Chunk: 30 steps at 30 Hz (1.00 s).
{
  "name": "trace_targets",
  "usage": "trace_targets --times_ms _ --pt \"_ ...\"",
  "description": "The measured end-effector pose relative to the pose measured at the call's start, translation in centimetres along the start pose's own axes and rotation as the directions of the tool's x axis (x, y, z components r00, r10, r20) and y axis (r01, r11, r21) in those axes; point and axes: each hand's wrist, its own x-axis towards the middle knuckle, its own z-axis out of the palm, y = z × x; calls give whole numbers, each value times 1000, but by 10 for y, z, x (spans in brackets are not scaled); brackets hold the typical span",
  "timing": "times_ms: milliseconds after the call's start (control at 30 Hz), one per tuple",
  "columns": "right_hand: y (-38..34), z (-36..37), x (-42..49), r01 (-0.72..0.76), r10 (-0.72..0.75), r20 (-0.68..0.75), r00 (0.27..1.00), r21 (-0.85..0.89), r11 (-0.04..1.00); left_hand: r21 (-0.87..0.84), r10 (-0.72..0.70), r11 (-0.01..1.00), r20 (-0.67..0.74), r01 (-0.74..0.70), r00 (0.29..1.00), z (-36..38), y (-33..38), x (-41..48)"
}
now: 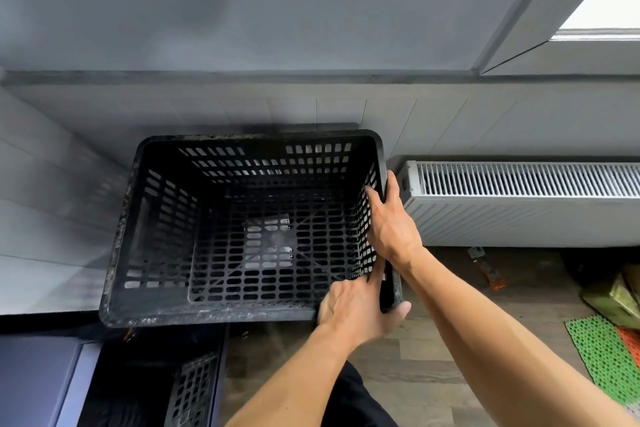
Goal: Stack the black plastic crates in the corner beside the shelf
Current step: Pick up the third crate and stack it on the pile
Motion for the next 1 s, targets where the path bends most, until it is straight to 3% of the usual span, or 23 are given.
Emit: trace_targets --times_ms 167,300,467,600,700,833,1000 --pt "-7 -15 -6 -80 82 127 989 -19 997 -127 34 992 100 -21 994 -8 -9 -5" --pt "-16 -9 -36 -66 80 65 995 -193 979 -103 132 987 99 -121 986 -8 -25 -27" --pt "-46 -6 -73 -137 155 32 987 -325 936 -132 121 984 20 -117 992 -14 -54 -59" --pt "-83 -1 -110 12 -8 14 1000 -337 941 -114 92 987 -172 -112 981 -12 -83 -97" --pt "-116 6 -138 85 -81 31 996 -200 976 -140 22 988 -271 -62 962 -9 -106 -132" --pt "-156 17 -180 222 -224 -6 975 -100 970 -209 -116 976 -303 53 946 4 -143 -189" --pt "-195 35 -221 310 -304 84 949 -85 947 -281 -276 940 -283 196 919 37 -191 -268"
